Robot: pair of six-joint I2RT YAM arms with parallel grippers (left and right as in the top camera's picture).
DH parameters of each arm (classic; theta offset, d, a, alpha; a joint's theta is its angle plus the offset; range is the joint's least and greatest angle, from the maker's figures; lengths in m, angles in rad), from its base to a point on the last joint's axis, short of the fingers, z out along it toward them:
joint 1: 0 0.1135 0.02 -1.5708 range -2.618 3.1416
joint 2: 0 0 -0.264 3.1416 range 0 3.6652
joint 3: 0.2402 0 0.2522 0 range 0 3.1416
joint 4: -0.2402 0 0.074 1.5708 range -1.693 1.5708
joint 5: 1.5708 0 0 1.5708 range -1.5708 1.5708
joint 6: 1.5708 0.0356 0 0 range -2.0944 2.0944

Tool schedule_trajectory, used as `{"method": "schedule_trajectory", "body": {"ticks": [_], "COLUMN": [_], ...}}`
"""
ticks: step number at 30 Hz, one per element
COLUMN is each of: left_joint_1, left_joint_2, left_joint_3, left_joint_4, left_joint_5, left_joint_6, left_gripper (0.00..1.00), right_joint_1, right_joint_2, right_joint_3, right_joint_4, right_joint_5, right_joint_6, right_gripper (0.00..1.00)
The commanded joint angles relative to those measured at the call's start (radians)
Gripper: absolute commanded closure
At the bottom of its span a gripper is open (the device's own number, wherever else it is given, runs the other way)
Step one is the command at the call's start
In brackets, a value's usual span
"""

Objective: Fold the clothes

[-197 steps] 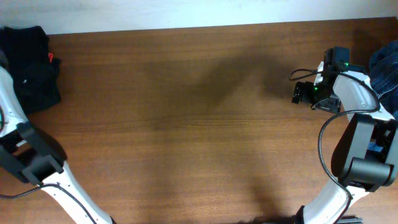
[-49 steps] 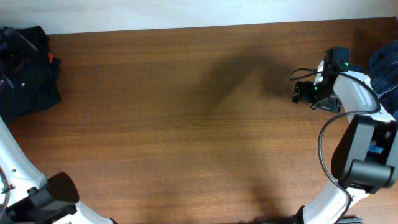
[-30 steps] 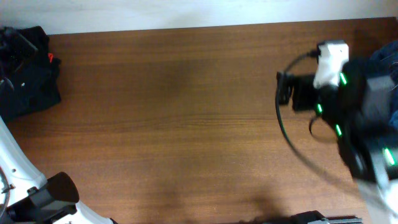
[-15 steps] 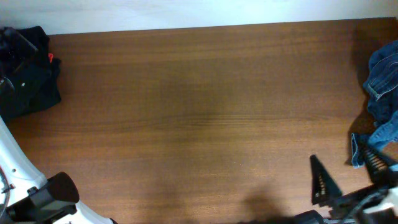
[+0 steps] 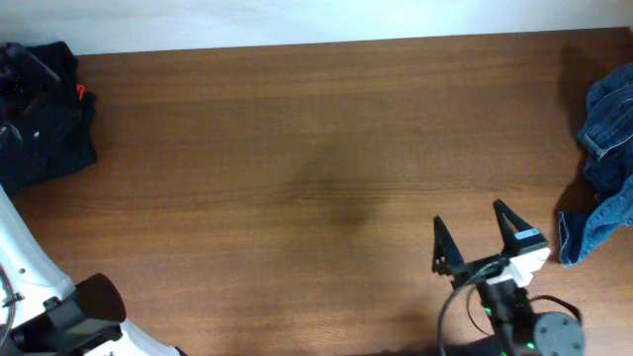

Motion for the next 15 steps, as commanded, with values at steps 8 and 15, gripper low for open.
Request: {"method": "schedule_trajectory", "body": {"ticks": [8,15], "left_joint_1": [-0.003,-0.003], "left_joint_2": [0.001,0.001], "left_joint_3": [-0.006,-0.006], "left_joint_4": [-0.001,-0.001], "left_joint_5": [0.010,0.010], "left_joint_6": [0.006,0.006], "left_gripper": [0.01,0.01], "right_joint_1": [-0.044,-0.049], "right_joint_2": [-0.058,-0.058], "right_joint_3": [-0.273,-0.343], "right_joint_4": [0.288,0.319], "right_joint_5": [0.015,0.015], "right_joint_6": [0.004,0.004], "right_gripper": [0.01,0.01]}}
